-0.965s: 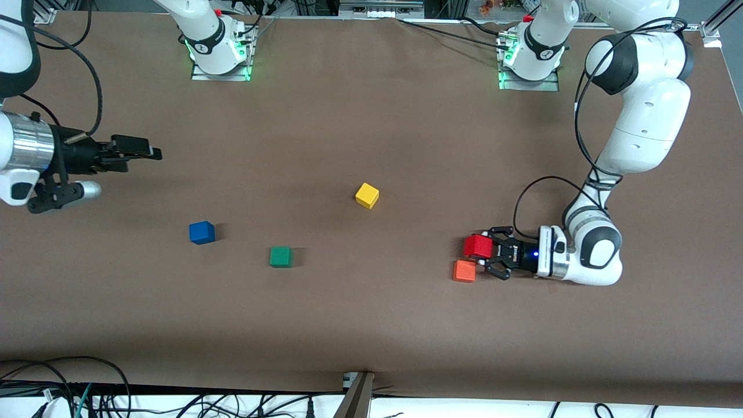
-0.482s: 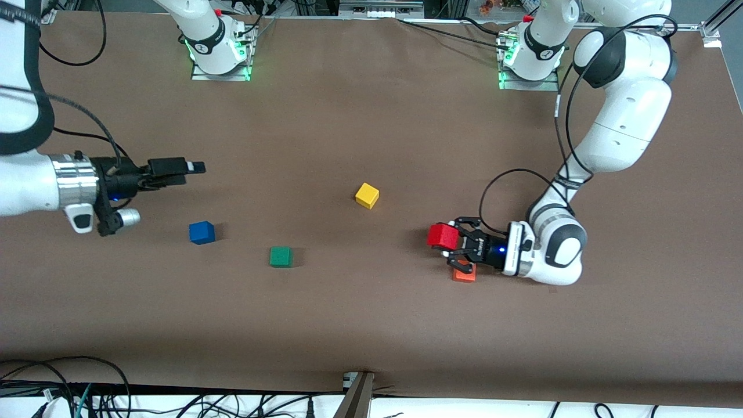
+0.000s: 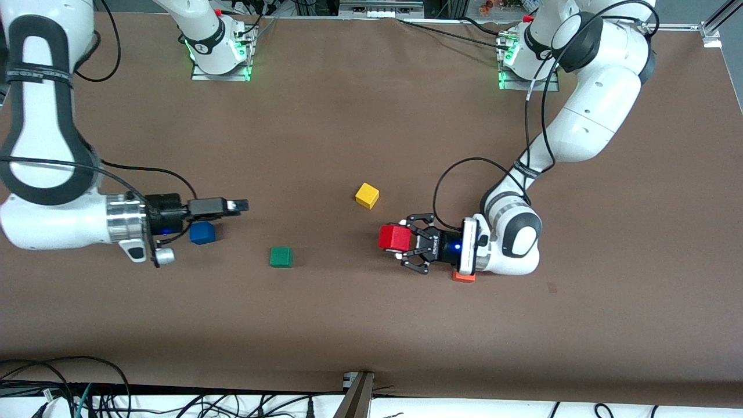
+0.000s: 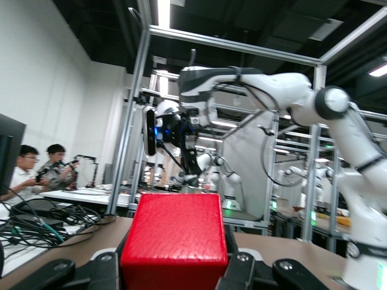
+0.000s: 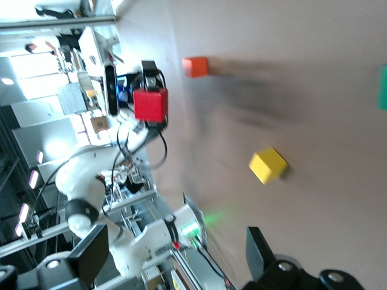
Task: Pass red block to right arm, stack on blue
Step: 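Lift the red cube with the left gripper while the right gripper approaches, then close the right gripper on the red cube held by the left gripper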
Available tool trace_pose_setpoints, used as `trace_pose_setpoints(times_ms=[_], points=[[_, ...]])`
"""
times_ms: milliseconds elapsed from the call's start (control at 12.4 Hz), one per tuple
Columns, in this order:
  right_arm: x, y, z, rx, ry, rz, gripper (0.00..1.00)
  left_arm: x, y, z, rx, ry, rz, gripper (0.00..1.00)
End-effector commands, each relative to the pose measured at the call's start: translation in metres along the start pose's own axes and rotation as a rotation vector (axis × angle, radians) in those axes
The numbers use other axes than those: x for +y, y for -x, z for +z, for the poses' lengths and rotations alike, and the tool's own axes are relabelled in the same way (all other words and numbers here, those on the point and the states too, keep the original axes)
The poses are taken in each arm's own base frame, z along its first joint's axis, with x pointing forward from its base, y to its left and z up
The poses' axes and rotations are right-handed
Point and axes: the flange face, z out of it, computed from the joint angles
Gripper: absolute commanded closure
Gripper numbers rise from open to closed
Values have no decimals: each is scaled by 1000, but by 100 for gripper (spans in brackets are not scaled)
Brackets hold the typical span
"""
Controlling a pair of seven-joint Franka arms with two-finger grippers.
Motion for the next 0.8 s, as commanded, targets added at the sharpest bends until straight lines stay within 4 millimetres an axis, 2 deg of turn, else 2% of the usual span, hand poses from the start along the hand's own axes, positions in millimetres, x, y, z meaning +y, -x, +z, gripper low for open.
trace_pose_setpoints(times_ms=[0, 241, 402, 563, 724], points=[[-19, -8, 33, 55, -20, -13, 0, 13, -14, 64, 9, -80, -51, 100], [-44, -10, 76, 106, 12, 48, 0, 23, -25, 121, 11, -116, -107, 100], [-51, -9, 91, 121, 21, 67, 0, 33, -30, 157, 19, -134, -112, 100], [-54, -9, 98, 129, 26, 72, 0, 41, -35, 180, 28, -138, -108, 100], [-48, -7, 98, 125, 32, 88, 0, 42, -40, 186, 38, -135, -104, 100]])
